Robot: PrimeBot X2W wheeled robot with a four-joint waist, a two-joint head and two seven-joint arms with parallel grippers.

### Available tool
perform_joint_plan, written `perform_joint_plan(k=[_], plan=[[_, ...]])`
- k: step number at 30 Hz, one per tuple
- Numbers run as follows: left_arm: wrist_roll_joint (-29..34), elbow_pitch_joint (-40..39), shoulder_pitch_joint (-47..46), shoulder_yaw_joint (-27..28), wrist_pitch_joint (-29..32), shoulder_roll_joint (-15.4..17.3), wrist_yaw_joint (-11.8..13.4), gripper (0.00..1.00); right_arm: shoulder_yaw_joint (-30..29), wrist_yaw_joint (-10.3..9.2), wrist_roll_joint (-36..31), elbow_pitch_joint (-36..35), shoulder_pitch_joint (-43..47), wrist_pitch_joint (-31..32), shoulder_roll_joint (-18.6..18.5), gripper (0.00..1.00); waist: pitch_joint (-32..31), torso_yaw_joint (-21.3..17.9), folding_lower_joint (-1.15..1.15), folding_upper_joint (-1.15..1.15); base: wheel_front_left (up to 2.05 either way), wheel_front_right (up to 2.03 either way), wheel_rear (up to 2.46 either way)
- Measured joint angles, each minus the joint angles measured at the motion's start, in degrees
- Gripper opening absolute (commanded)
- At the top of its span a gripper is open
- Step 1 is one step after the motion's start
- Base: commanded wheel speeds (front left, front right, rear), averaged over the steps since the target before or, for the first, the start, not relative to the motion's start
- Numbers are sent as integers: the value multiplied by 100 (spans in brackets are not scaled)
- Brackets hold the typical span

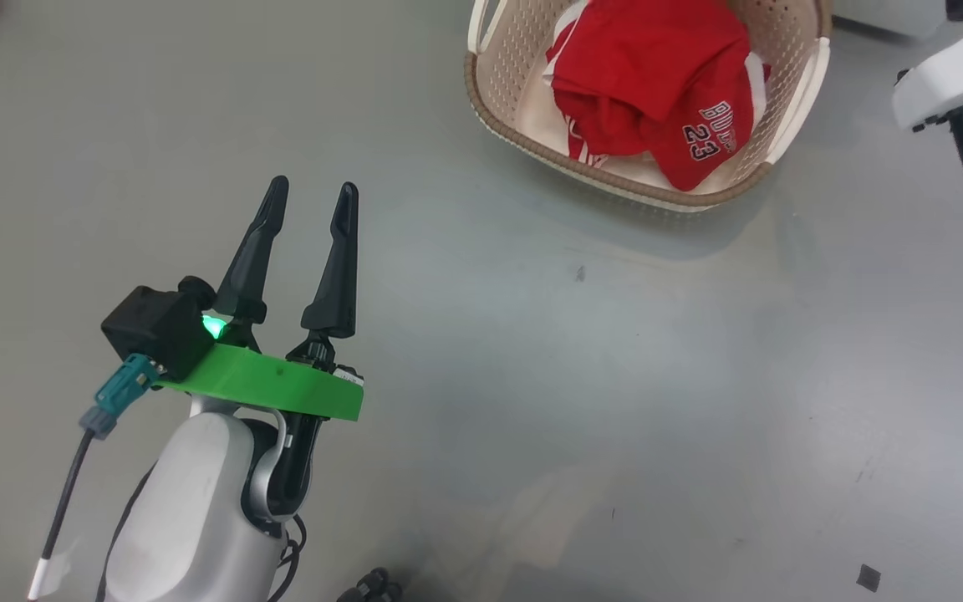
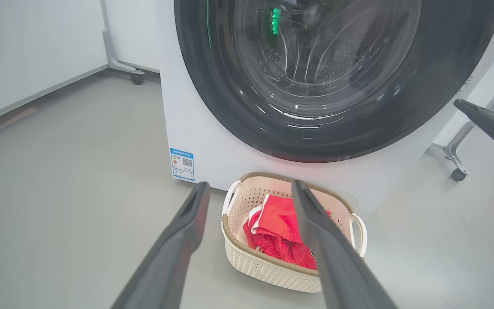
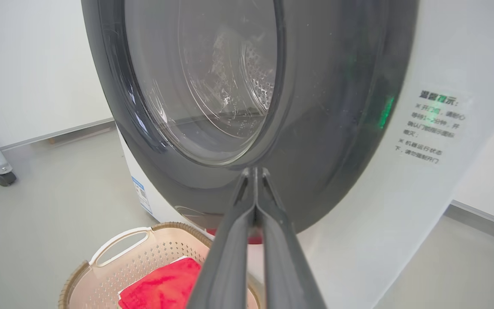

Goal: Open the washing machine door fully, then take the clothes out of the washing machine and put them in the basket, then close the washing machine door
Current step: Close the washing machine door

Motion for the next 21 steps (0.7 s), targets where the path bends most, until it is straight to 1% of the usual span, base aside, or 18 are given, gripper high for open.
perform_joint_plan(k=[5, 8, 14, 17, 21], plan=[[46, 103, 108, 136, 0, 48, 0, 100, -22, 0, 107, -15, 450, -1, 171, 0, -357, -264, 0, 0, 0, 0, 0], [270, 138, 260, 149, 0, 250, 0, 100, -60, -7, 152, -202, 739, -1, 339, 0, -581, -431, 0, 0, 0, 0, 0], [313, 241, 607, 337, -1, 323, 0, 100, -288, -144, 285, -508, 1342, -1, 546, 0, -1050, -769, 0, 0, 0, 0, 0], [330, 265, 779, 450, 0, 361, 0, 100, -365, -157, 312, -610, 1694, -1, 612, 0, -1294, -934, 0, 0, 0, 0, 0], [335, 292, 1023, 528, -1, 383, 0, 100, -463, -236, 322, -726, 2227, -1, 737, 0, -1627, -1146, 0, 0, 0, 0, 0]])
